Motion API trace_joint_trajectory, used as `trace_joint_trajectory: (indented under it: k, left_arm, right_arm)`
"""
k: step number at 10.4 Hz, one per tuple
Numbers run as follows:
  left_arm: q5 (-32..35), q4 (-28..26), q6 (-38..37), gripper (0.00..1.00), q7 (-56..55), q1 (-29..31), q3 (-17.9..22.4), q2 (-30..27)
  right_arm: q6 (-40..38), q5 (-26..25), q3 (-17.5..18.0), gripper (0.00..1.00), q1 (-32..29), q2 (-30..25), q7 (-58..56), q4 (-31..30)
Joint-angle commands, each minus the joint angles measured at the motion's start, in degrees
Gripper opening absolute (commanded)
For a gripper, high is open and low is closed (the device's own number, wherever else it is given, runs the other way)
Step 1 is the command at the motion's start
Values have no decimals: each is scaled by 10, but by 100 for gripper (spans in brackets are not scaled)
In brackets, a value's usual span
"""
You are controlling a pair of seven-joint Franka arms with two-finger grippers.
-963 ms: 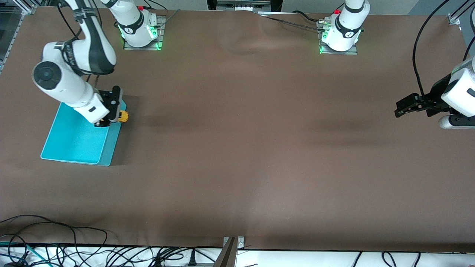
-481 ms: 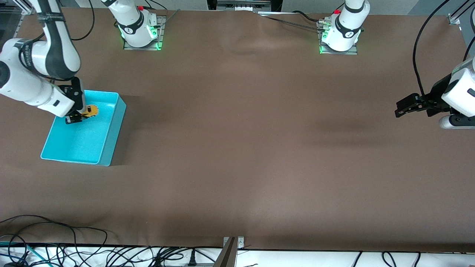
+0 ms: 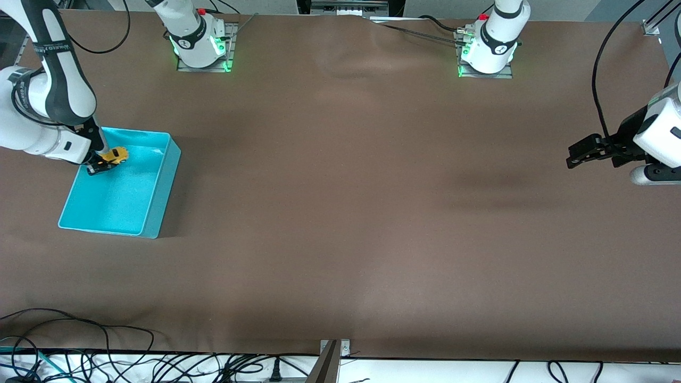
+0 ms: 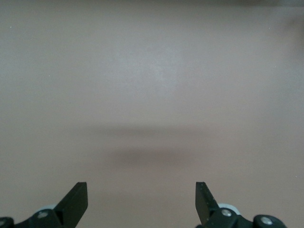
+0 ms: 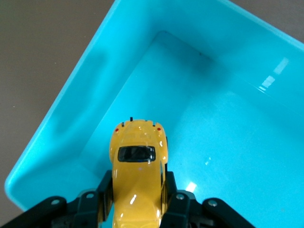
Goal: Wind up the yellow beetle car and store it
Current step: 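Lift the car with the right gripper and carry it over the bin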
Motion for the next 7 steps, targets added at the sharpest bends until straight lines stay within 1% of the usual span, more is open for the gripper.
trace_joint_trajectory:
  k: [1,3,5,7]
  left_arm:
    - [-13,2,1,100,14,4,0,-2]
    - [-13,2,1,100,14,4,0,-2]
    - [-13,2,1,100,14,4,0,-2]
    - [-13,2,1,100,14,4,0,-2]
  right_arm:
    - [47,-9,22,0,-27,-11,-35,-49]
    - [87,-9,22,0,-35,10,-61,-53]
    - [141,-9,22,0,-57,46,-93,-53]
    - [147,-10,22,0,-58,48,-94,-54]
